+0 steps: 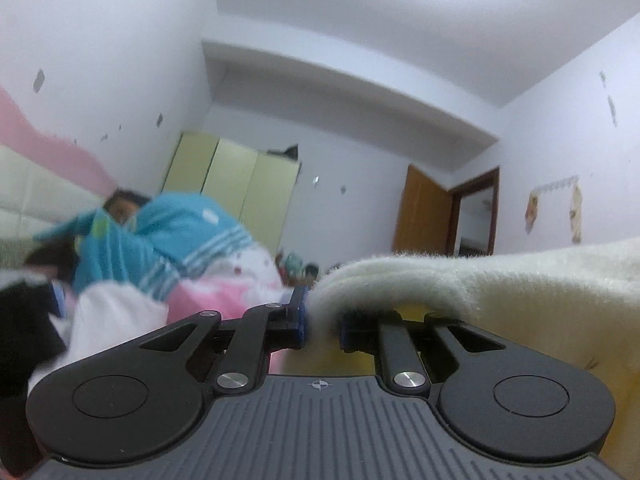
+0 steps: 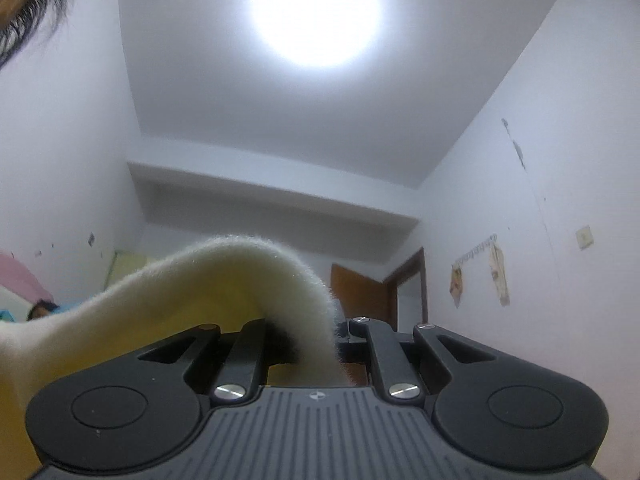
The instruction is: Fold clothes
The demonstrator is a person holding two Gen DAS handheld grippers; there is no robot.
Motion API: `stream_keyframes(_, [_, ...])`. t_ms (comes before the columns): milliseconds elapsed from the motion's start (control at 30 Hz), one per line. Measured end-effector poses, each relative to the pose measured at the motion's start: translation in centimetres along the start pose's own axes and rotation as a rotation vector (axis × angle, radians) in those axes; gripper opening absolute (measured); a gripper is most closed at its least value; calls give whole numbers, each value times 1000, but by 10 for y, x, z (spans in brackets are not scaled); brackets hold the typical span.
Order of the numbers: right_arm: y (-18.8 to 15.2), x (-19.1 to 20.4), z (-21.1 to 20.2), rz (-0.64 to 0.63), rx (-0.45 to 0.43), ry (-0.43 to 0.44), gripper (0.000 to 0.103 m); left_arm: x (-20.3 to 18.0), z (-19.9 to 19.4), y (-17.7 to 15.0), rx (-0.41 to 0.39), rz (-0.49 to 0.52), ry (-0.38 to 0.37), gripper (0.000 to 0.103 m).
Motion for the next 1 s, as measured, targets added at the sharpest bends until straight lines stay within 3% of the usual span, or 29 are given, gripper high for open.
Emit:
stream_keyframes(367, [70,-10,-17,92,-172,111,11,-8,-40,114,-225,125,-50,14])
stream_keyframes(600, [114,-14,-17,130,-281,193,11,-13,-42,172,-284,127,-81,14])
stream_keyframes(800, [100,-12,-3,145,-240,211,11,-16,-22,151,-239,121,-53,14])
stream_keyframes(1000, [45,-9,30,124,-61,174,11,-13,16,84,-92,70,-30,14])
Point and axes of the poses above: each gripper's, at about its wrist camera, not at the fingertips, and z roughly the way its jaws point, x to its left, y to its top, the point moved 9 cm from there along z, roughly the way its jaws point, and after that the axes turned 14 degrees about z, right-handed, at the moved point
